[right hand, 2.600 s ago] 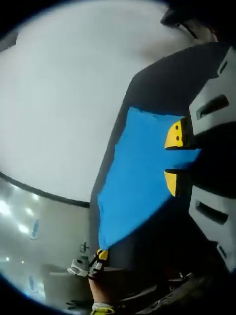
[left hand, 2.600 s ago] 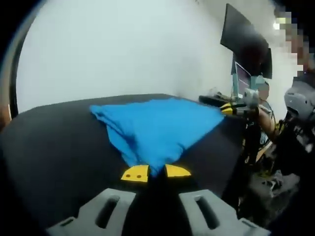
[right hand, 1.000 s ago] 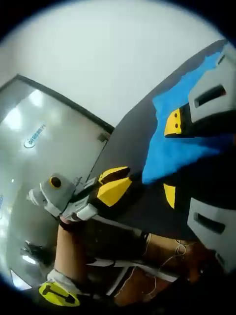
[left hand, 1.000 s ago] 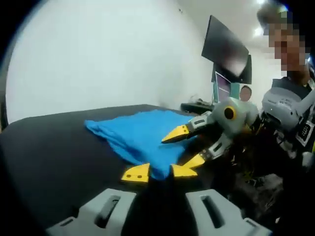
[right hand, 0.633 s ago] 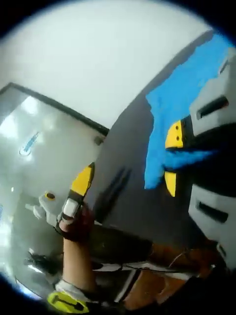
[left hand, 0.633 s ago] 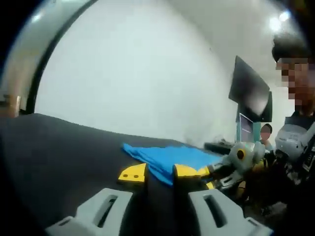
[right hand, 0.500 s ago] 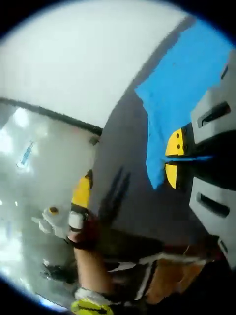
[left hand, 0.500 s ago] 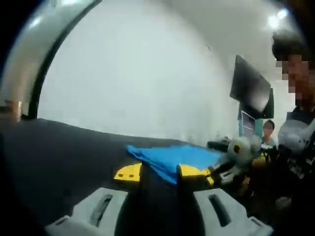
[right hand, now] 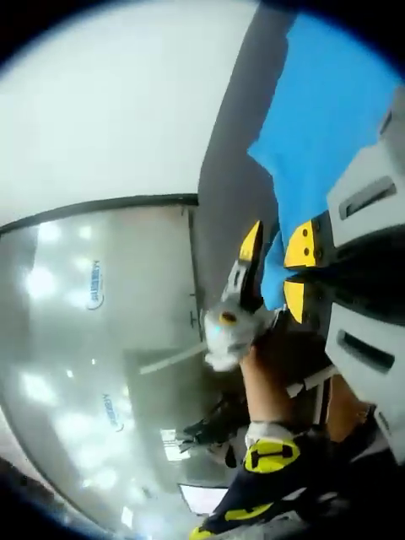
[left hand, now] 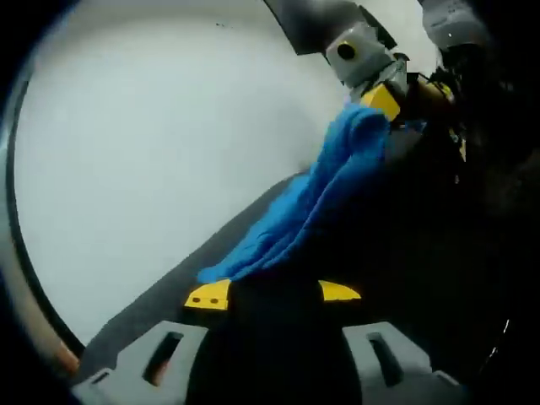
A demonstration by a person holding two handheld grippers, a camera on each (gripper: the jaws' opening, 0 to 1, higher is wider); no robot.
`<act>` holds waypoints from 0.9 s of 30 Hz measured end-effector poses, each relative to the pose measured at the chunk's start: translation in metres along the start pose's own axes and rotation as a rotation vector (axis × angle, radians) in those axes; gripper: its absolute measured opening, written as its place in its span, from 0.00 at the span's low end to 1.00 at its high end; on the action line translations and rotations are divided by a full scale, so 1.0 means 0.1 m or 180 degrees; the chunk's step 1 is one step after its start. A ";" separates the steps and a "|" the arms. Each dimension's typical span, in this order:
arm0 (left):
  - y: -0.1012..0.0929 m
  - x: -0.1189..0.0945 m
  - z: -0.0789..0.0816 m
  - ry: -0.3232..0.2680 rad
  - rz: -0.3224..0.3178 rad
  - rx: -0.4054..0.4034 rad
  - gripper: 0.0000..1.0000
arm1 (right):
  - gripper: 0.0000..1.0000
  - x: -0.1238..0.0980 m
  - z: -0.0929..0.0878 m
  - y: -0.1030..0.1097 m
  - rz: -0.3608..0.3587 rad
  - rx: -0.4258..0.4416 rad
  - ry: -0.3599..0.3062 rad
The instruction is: Spread out the cloth and fold it
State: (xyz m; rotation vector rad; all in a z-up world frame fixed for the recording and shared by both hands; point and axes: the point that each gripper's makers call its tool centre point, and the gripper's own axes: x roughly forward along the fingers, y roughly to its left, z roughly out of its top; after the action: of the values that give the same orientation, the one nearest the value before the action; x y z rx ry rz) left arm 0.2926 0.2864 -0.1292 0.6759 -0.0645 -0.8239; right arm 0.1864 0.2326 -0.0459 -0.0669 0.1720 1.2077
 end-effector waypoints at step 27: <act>0.61 0.21 1.63 -0.0027 -0.0076 -0.0121 0.01 | 0.00 -2.08 1.89 -0.99 -0.0431 -0.0040 -0.1647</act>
State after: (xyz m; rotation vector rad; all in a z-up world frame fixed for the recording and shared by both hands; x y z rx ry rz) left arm 0.2973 0.2148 0.0309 0.6385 -0.0485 -0.8490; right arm 0.2252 0.0325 0.1710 0.2197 -0.2891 1.0551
